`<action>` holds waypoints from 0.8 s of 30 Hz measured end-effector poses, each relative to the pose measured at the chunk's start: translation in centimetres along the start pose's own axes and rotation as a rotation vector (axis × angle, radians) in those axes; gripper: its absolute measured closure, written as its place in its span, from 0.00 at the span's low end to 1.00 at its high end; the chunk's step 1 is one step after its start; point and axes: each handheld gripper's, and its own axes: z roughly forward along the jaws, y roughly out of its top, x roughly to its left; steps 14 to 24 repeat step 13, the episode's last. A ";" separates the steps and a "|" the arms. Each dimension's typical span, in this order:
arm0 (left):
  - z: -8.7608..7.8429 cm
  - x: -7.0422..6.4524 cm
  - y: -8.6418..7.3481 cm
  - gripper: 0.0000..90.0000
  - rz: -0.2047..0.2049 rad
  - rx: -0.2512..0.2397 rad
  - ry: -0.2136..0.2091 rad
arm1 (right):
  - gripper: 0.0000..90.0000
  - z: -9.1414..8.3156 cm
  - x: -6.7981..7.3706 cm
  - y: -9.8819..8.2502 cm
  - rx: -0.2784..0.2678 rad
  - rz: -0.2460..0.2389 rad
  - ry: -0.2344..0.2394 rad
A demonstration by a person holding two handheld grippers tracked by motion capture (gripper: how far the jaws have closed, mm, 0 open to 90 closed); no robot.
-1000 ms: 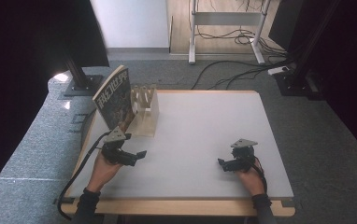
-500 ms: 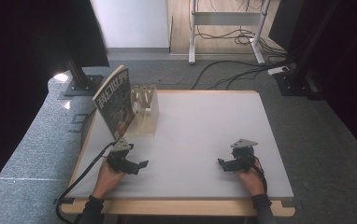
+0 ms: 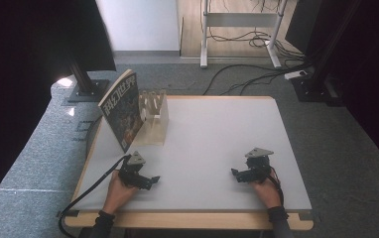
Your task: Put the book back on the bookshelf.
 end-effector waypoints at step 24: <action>0.1 -0.2 0.0 0.00 0.004 0.006 0.011 | 0.03 0.0 0.0 0.0 -0.001 0.000 0.002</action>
